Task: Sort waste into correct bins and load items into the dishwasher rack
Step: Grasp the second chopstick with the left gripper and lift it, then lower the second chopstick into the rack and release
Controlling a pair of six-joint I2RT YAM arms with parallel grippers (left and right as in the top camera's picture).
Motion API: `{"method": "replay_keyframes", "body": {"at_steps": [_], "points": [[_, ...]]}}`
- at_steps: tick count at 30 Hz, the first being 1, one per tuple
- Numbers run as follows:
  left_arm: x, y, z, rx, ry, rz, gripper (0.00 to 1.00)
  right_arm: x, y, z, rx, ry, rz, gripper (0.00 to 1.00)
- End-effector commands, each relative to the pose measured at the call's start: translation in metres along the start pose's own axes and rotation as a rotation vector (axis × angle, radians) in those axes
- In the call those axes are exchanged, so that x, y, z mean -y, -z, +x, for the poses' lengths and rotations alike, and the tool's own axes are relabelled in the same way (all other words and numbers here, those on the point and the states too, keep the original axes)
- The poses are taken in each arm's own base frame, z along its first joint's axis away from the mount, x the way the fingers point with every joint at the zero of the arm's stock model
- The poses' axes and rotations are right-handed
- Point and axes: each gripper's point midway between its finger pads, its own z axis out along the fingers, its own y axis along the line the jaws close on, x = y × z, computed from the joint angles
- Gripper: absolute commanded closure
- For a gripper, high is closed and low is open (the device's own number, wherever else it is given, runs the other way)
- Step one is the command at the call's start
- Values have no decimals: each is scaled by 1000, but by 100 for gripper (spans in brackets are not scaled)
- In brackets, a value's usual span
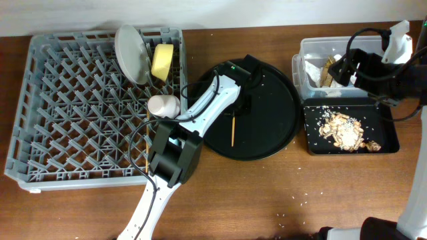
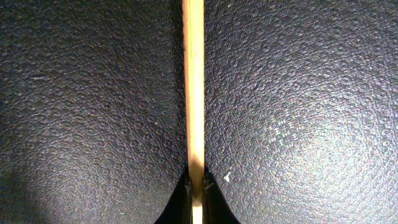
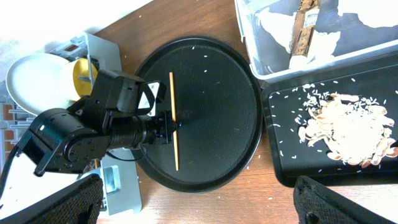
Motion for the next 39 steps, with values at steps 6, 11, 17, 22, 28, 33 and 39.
{"method": "replay_keyframes", "body": {"at_steps": [6,11,17,22,28,33,39], "points": [[-6,62,-14,23,-7,13,99,2,0,-1,2,5,10,1],[-19,145,-18,122,-54,32,99,2,0,-1,2,5,10,1],[-11,223,-15,281,-224,127,99,2,0,-1,2,6,10,2],[-46,261,0,326,-213,9,99,2,0,-1,2,6,10,2],[-122,282,49,253,-90,-135,99,2,0,-1,2,6,10,1],[-190,253,85,103,79,-230,99,2,0,-1,2,6,10,2],[-233,175,86,20,229,-261,99,2,0,-1,2,6,10,1]]}}
